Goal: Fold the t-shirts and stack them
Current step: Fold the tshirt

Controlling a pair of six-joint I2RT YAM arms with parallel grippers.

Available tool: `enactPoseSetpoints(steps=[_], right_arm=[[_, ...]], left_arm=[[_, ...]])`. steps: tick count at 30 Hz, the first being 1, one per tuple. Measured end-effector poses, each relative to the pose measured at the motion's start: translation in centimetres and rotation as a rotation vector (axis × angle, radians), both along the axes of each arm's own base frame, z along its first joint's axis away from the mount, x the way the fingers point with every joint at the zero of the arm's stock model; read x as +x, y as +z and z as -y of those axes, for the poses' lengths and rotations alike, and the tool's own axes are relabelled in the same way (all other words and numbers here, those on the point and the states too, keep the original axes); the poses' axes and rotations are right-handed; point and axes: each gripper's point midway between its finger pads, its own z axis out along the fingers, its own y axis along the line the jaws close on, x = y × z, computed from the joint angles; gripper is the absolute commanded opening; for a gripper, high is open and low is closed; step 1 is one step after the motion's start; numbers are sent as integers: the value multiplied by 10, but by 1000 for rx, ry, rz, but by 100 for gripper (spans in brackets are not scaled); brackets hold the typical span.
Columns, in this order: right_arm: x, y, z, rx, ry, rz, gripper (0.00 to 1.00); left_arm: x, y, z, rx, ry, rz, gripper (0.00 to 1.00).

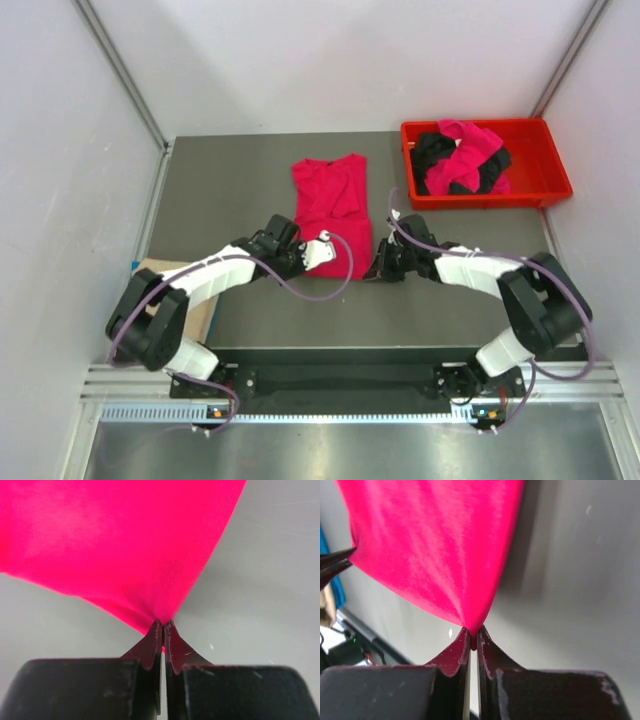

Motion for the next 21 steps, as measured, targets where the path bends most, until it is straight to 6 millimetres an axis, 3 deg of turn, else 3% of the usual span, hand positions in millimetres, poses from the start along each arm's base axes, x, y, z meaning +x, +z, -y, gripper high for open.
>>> enactPoseSetpoints(steps=[5, 15, 18, 21], right_arm=[[-30, 21, -1, 6, 56, 34, 0], [-135, 76, -9, 69, 242, 38, 0], [-149, 86, -9, 96, 252, 27, 0], [-145, 87, -9, 91, 236, 13, 0]], left_arm=[[-28, 28, -1, -25, -21, -15, 0], [-118, 94, -26, -119, -102, -59, 0], [-136, 109, -31, -176, -107, -53, 0], [-138, 114, -34, -194, -75, -41, 0]])
